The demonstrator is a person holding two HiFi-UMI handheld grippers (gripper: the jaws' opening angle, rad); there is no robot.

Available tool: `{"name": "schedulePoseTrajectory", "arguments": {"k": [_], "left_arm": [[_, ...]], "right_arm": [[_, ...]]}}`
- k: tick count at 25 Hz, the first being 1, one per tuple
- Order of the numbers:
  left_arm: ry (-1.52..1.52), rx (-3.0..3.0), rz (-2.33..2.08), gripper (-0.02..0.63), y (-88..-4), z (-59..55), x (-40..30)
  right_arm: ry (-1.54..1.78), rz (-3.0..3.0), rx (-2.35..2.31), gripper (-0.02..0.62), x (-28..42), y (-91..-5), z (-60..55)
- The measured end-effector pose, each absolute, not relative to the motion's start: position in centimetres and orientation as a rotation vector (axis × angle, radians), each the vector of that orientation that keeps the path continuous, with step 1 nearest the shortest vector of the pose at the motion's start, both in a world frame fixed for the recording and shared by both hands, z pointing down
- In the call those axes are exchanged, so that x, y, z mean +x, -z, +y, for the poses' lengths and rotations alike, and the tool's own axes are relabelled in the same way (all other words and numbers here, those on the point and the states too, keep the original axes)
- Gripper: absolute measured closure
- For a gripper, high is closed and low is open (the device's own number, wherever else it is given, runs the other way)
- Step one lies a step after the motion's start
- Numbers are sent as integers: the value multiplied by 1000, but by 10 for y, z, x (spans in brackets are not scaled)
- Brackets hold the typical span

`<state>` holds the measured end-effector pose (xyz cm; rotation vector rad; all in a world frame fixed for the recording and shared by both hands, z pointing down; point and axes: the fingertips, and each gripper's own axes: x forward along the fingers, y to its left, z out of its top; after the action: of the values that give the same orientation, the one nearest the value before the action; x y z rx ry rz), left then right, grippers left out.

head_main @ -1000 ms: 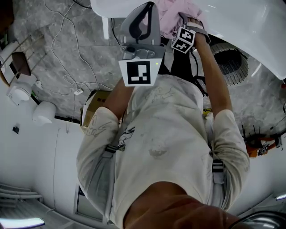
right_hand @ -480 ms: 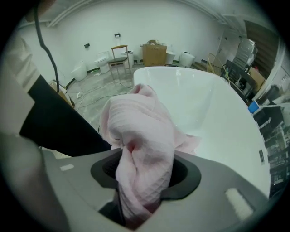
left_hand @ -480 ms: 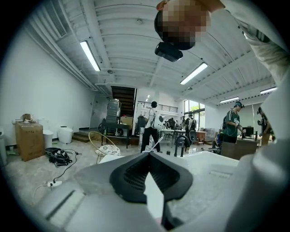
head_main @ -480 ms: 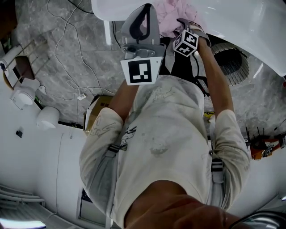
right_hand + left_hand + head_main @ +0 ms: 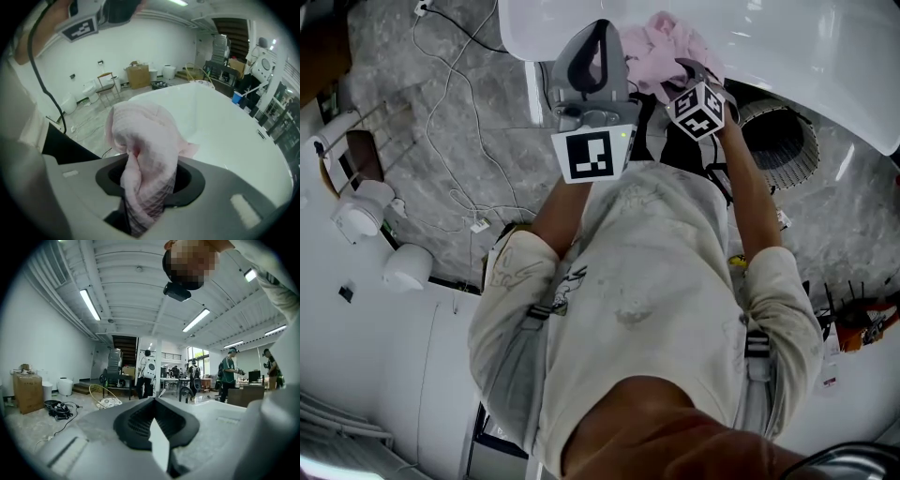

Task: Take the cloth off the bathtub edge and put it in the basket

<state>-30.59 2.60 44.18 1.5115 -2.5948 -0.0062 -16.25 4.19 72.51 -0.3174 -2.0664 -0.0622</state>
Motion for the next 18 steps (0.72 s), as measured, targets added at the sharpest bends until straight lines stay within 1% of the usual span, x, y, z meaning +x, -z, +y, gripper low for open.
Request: {"name": "schedulePoseTrajectory", "arguments": {"k": [10, 14, 18], "left_arm": [[35, 1579, -2660, 604, -389, 19, -282], [7, 1620, -2671, 604, -372, 19, -275], [43, 1658, -2709, 604, -350, 18, -266]], "right_arm": [[-80, -2344, 6, 417, -157, -609, -12], [-98, -2466, 141, 417, -157, -552, -37], [-65, -2584, 250, 417, -156, -491, -55]]}}
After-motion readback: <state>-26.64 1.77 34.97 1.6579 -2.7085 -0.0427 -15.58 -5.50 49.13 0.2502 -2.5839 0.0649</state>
